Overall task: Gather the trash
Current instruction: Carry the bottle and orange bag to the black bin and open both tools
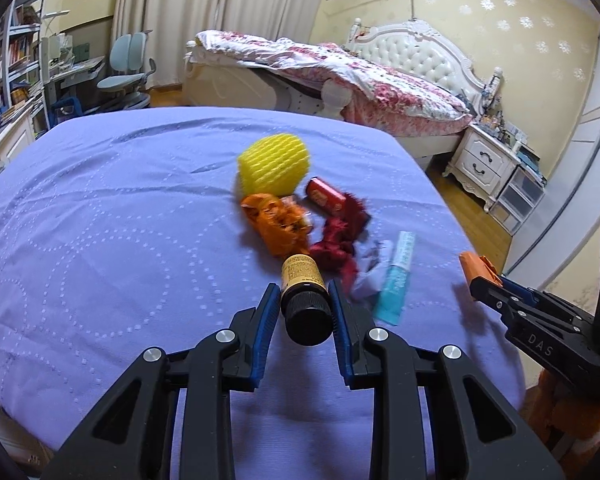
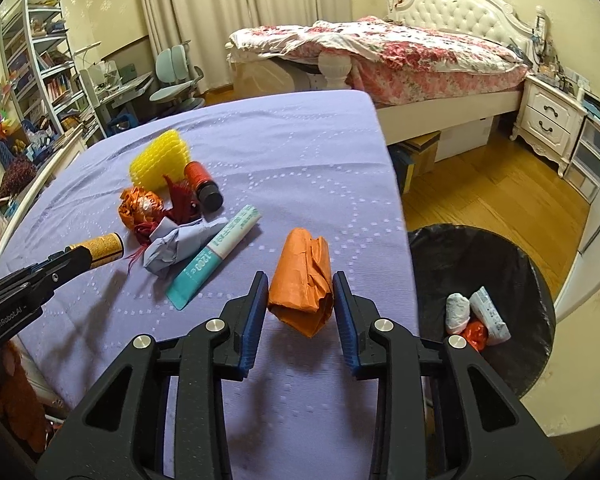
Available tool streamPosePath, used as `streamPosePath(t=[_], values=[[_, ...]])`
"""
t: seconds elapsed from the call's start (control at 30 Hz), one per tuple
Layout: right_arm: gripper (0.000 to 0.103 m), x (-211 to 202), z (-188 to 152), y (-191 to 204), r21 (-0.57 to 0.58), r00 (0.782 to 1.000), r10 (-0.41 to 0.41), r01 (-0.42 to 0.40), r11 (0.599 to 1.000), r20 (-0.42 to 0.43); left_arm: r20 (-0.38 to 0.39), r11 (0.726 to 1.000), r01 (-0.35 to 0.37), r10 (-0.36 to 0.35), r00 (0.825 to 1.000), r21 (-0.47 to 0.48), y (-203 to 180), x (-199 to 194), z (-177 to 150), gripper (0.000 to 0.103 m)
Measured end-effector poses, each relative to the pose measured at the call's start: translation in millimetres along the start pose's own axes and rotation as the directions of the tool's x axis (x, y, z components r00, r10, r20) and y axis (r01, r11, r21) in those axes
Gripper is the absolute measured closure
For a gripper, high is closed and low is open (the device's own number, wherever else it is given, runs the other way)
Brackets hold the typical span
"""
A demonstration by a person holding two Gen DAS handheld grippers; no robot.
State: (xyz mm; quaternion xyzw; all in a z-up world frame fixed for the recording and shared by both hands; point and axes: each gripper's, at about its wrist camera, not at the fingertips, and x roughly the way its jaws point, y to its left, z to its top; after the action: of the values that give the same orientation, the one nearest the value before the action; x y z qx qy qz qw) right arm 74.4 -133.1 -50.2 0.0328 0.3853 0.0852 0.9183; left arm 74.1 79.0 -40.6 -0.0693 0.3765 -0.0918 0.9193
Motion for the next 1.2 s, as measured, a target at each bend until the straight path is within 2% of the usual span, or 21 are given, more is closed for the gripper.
streamPosePath(t=[0.63, 0.9, 1.2], values=[[0.071, -24.2, -0.1, -57.8, 0.107, 0.996, -0.072, 0.066, 0.992, 0.055, 0.032, 0.991, 0.099, -0.102, 0.994, 0.085, -61.7, -0.1, 16.0, 0.075], [0.071, -32.8, -1.5, -95.4, 0.164, 0.989, -0.132, 0.120, 0.979, 0.063, 0.027, 0.972, 0.172, -0.179, 0.984, 0.159, -110.2, 12.4, 22.2, 0.075], [0.071, -32.4, -9.3, -136.4, 0.222, 0.982, -0.183, 0.168, 0.961, 0.050, -0.012, 0.943, 0.241, -0.245, 0.969, 0.230, -161.1, 38.7, 21.9, 0.075]])
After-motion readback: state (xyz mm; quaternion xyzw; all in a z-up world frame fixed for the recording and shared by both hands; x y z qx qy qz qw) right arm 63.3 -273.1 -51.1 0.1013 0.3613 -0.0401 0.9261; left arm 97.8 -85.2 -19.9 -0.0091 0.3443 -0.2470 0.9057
